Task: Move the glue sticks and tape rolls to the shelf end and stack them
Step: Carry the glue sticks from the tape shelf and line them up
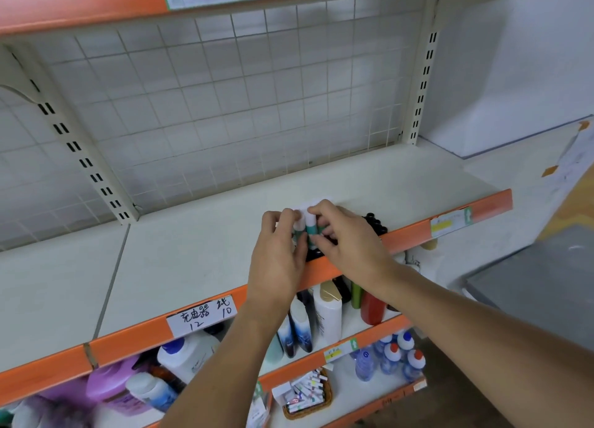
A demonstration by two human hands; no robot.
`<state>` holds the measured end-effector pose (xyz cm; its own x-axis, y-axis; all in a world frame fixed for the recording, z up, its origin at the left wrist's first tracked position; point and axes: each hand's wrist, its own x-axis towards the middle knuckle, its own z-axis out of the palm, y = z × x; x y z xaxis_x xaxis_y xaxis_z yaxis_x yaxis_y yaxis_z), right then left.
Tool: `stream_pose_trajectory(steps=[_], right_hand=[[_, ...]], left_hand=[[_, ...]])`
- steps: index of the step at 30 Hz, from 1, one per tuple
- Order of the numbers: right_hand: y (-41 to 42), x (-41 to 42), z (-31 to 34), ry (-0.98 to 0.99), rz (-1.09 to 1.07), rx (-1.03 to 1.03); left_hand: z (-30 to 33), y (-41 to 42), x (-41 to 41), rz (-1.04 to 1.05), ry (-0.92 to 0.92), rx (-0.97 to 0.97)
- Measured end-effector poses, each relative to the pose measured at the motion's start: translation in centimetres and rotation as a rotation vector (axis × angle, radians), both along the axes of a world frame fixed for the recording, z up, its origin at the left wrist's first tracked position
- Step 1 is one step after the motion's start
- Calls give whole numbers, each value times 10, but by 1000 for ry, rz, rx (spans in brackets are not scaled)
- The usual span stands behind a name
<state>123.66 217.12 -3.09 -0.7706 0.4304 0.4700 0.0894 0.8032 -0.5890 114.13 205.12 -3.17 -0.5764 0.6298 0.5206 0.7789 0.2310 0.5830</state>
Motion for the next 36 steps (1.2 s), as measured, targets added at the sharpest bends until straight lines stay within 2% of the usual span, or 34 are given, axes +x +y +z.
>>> stream_pose_trajectory(steps=[9,18,24,31,36], right_hand=[[30,18,28,-159,107,210],[64,37,42,-330,150,320],[57,51,42,-519,208,464],[13,57,44,-532,370,542],[-26,46,51,-563,476,593]], left_hand=[[10,-5,20,212,185,-237],[17,-4,55,384,268,-372],[14,-19,75,527,212,-604],[19,-38,92,616,74,-831],[34,-67,96,670,9,-865]])
